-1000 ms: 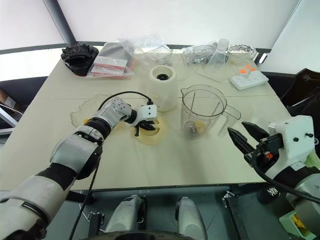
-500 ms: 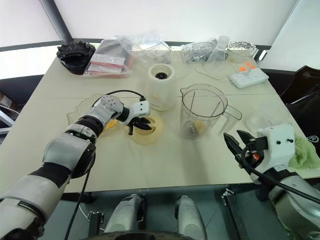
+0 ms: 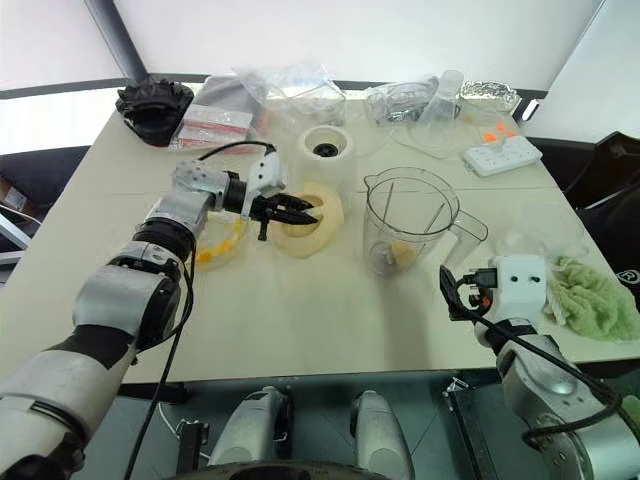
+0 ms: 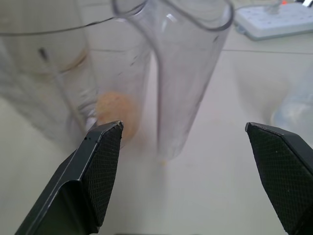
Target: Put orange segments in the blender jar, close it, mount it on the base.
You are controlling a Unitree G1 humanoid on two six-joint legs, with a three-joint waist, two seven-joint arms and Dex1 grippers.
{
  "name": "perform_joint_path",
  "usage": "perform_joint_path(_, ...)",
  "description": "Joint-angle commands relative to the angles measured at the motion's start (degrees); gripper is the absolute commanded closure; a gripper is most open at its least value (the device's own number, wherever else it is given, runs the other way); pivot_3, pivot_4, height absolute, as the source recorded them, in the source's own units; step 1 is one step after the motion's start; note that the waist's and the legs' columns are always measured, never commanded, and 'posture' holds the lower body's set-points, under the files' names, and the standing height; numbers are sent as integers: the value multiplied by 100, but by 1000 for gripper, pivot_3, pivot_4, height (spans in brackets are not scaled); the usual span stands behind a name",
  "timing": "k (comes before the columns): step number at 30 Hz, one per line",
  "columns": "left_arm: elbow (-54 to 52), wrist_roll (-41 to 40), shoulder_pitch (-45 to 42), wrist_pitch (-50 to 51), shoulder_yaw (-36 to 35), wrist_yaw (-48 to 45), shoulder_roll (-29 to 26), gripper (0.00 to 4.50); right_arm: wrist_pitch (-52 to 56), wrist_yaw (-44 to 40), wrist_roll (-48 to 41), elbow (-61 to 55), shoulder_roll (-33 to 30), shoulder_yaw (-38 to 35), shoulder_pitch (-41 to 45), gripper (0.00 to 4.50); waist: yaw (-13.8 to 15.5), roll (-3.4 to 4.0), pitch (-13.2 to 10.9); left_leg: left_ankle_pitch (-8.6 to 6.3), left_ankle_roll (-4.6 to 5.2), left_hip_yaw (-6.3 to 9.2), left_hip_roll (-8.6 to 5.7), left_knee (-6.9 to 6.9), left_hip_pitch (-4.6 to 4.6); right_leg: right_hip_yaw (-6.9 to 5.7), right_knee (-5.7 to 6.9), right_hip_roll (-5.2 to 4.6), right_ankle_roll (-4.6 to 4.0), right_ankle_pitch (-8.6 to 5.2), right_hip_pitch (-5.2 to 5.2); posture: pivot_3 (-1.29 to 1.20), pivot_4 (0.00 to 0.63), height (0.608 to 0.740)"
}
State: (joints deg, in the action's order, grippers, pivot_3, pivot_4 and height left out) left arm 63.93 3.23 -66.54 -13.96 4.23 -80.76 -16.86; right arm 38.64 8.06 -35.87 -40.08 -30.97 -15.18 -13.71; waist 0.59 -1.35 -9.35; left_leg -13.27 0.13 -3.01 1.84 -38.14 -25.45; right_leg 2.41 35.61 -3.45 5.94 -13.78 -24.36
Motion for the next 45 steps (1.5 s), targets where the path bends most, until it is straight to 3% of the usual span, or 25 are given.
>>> perform_joint_path(1, -473, -150, 116, -77, -54, 160, -128, 4223, -189, 29, 341, 255, 313, -11, 344, 373, -11, 1, 0, 0, 0, -1, 1, 0, 3, 0, 2, 2, 0, 0, 0, 0, 150, 740)
perform_joint_path(16, -2006, -569, 627, 472, -42, 448, -418, 4223, -491, 23, 1362, 1470, 1266, 160, 1555, 373, -23, 7, 1, 1, 0, 2, 3, -5, 9, 1, 48, 17, 11, -5, -8, 0, 150, 740)
perform_joint_path(19, -2241, -613, 739, 578, -36, 497, -459, 4223, -538, -11, 1490, 1580, 1337, 133, 1672, 1149, -30, 7, 1, 1, 0, 3, 3, -5, 9, 1, 51, 17, 19, -3, -9, 0, 150, 740)
perform_joint_path(23, -2470, -653, 816, 672, -62, 604, -551, 4223, -546, -99, 1594, 1625, 1403, 122, 1768, 3251, -27, 8, 1, 1, 0, 4, 3, -5, 9, 1, 51, 18, 20, -3, -9, 0, 150, 740)
perform_joint_path(24, -2515, -664, 816, 690, -73, 619, -585, 4223, -537, -109, 1616, 1627, 1423, 121, 1791, 3551, -19, 8, 1, 1, 0, 3, 3, -5, 10, 1, 52, 18, 19, -3, -9, 0, 150, 740)
perform_joint_path(30, -2579, -838, 597, 876, -200, 646, -804, 4223, -457, -275, 1526, 1491, 1511, 143, 1939, 3518, -30, 9, 1, 1, 0, 3, 3, -5, 10, 1, 52, 18, 19, -3, -9, 0, 150, 740)
perform_joint_path(36, -1921, -1117, -521, 907, -334, 177, -1129, 4223, -174, -438, 1338, 1084, 1750, 471, 2248, 3518, -62, 8, -10, 1, 0, 5, 5, -5, 6, 1, 55, 24, 22, -2, -16, 0, 150, 740)
perform_joint_path(45, -1074, -1304, -1542, 660, -450, -159, -911, 4223, -76, -842, 1718, 977, 1670, 1256, 2209, 3518, -136, 8, -10, 1, 0, 5, 4, 1, 6, 1, 55, 23, 45, -5, -16, 0, 150, 740)
